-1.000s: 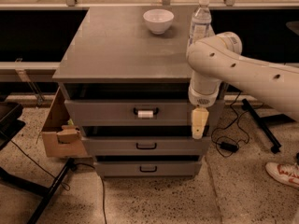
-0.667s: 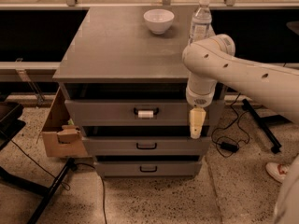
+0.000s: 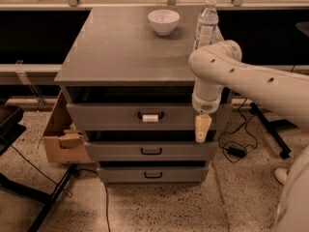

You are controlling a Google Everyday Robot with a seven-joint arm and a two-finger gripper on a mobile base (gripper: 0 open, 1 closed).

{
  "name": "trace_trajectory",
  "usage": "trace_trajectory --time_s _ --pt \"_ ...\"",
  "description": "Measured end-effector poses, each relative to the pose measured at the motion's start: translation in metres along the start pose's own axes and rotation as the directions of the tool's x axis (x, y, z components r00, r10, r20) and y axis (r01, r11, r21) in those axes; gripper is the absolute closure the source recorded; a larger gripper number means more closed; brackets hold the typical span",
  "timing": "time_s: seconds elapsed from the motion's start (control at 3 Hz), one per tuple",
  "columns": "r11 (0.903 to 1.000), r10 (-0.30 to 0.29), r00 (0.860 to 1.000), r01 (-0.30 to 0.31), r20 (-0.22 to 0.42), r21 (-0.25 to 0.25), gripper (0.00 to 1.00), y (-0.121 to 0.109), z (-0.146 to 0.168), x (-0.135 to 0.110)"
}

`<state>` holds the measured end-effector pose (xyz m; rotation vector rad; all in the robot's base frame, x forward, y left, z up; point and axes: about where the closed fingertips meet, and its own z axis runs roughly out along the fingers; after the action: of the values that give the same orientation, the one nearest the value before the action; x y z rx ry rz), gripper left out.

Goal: Open top drawer

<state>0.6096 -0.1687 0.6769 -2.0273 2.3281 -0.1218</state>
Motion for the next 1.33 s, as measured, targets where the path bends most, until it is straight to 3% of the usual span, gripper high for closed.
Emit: trace_trajectory --time_s 0.33,0.67,1.0,1.33 --pt "0.9998 0.018 1.000 -0.018 -0.014 -0.005 0.49 0.0066 -0.0008 0.0106" --pt "0.9998 0.018 1.000 -0.018 -0.014 -0.005 0.72 0.0044 -0.0045 0.0099" --pt "0.9998 0.018 1.000 -0.019 -0.014 -0.005 0.61 0.0021 -0.0078 0.0103" --pt "0.9998 0.018 1.000 -0.019 -0.014 -0.005 0.40 0.0021 -0.0078 0.0103"
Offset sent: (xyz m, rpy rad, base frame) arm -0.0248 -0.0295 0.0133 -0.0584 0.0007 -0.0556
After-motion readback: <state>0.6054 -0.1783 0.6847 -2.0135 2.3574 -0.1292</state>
